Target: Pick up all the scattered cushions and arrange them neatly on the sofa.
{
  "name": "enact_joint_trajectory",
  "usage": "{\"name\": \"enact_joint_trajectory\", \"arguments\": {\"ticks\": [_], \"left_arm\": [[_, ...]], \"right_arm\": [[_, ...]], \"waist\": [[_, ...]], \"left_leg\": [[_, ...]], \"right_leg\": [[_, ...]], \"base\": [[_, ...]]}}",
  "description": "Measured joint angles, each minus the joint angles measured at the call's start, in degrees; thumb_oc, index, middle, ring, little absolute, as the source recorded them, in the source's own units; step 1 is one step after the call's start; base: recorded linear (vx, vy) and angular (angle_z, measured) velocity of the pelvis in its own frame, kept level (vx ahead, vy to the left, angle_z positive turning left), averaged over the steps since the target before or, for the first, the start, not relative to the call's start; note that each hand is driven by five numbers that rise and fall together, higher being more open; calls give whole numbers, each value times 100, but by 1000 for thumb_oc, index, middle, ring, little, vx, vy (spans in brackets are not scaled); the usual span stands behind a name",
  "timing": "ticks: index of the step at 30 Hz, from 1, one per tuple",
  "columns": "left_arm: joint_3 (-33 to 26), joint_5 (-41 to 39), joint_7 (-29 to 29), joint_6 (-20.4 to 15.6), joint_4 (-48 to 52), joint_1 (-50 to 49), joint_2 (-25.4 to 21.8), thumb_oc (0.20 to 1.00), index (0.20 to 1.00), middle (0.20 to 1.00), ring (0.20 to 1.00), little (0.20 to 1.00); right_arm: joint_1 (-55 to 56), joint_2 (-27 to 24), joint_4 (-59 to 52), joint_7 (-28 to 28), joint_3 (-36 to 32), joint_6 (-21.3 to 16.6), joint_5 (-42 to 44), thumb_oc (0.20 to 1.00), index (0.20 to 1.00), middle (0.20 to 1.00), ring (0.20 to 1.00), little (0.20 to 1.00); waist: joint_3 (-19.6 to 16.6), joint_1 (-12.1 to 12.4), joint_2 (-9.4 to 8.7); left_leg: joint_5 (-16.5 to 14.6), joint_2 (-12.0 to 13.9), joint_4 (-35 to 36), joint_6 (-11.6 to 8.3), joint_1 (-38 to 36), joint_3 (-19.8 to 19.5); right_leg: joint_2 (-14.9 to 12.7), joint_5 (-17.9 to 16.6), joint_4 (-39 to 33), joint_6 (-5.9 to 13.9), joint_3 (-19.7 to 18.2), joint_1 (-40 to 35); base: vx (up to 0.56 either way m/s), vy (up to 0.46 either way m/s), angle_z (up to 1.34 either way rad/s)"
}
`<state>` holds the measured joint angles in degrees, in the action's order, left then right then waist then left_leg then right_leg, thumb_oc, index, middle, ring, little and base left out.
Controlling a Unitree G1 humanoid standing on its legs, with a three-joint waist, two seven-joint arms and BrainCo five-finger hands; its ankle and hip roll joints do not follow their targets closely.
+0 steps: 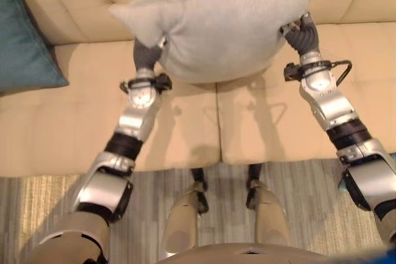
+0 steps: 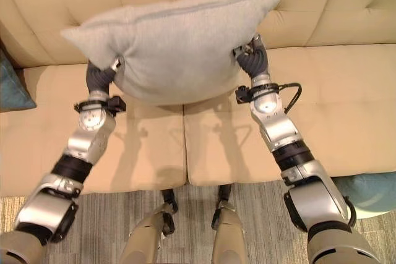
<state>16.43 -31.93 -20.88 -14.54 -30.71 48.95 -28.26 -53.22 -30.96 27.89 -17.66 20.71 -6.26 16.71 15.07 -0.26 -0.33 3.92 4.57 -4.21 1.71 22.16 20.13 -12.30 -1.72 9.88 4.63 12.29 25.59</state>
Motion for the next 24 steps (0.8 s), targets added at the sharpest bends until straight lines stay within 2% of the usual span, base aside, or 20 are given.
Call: {"name": "enact_joint_trajectory", "arguments": {"ticks": [2,8,15,16,17,18,19,20,22,24], "left_arm": [[105,-1,-62,-11,-211,499,-67,200,200,200,200,200],[413,-4,-91,-56,-456,1069,-150,200,200,200,200,200],[436,-75,-176,-60,-498,939,60,200,200,200,200,200],[415,-87,-187,-61,-495,886,104,200,200,200,200,200],[419,-105,-188,-63,-476,877,118,200,200,200,200,200],[431,-120,-194,-79,-459,841,123,200,200,200,200,200],[432,-126,-202,-79,-460,771,117,200,200,200,200,200],[427,-124,-201,-96,-449,777,76,200,200,200,200,200],[443,-120,-200,-129,-443,868,112,200,200,200,200,200],[499,-120,-200,-128,-445,846,150,200,200,200,200,200]], "right_arm": [[-270,-61,140,-75,32,0,16,200,200,200,200,200],[-642,-187,454,-239,110,-19,181,200,200,200,200,200],[-733,-339,567,-295,355,22,221,200,200,200,200,200],[-732,-320,571,-305,372,24,219,200,200,200,200,200],[-735,-284,578,-317,370,24,218,200,200,200,200,200],[-748,-315,582,-320,367,26,216,200,200,200,200,200],[-748,-326,584,-315,406,33,217,200,200,200,200,200],[-749,-289,580,-317,429,31,215,200,200,200,200,200],[-742,-332,578,-321,405,26,214,200,200,200,200,200],[-742,-332,587,-327,374,26,213,200,200,200,200,200]], "waist": [[0,11,0],[-1,-9,1],[4,-25,-7],[32,-43,-57],[91,-65,-169],[137,-54,-262],[114,-1,-101],[129,20,-81],[158,-195,-108],[160,-191,-112]], "left_leg": [[15,-13,23,1,99,-59],[23,-76,25,11,371,-190],[23,-88,-20,11,604,-203],[12,-72,-432,14,827,-235],[-157,-86,-1073,33,1237,-307],[-101,-142,-863,10,1320,-409],[910,-13,287,-31,1115,-515],[982,99,363,36,1036,-518],[986,-100,424,59,1084,-643],[984,-212,424,60,1091,-648]], "right_leg": [[-8,-6,-40,10,53,53],[-56,-31,-144,41,105,227],[-55,-71,-298,42,99,388],[-106,-130,-328,0,73,375],[-209,-163,-336,1,31,365],[-249,-165,-352,6,-46,364],[-59,-109,-322,88,-60,355],[10,-34,-281,168,-105,347],[-167,10,-211,273,-49,385],[-263,36,-196,345,-60,401]], "base": [[-4,-5,15],[-2,-1,6],[0,-1,0],[8,-15,11],[6,-17,11],[-12,-12,-20],[-27,-13,-51],[-25,-11,-37],[-23,-13,20],[-34,-39,17]]}}
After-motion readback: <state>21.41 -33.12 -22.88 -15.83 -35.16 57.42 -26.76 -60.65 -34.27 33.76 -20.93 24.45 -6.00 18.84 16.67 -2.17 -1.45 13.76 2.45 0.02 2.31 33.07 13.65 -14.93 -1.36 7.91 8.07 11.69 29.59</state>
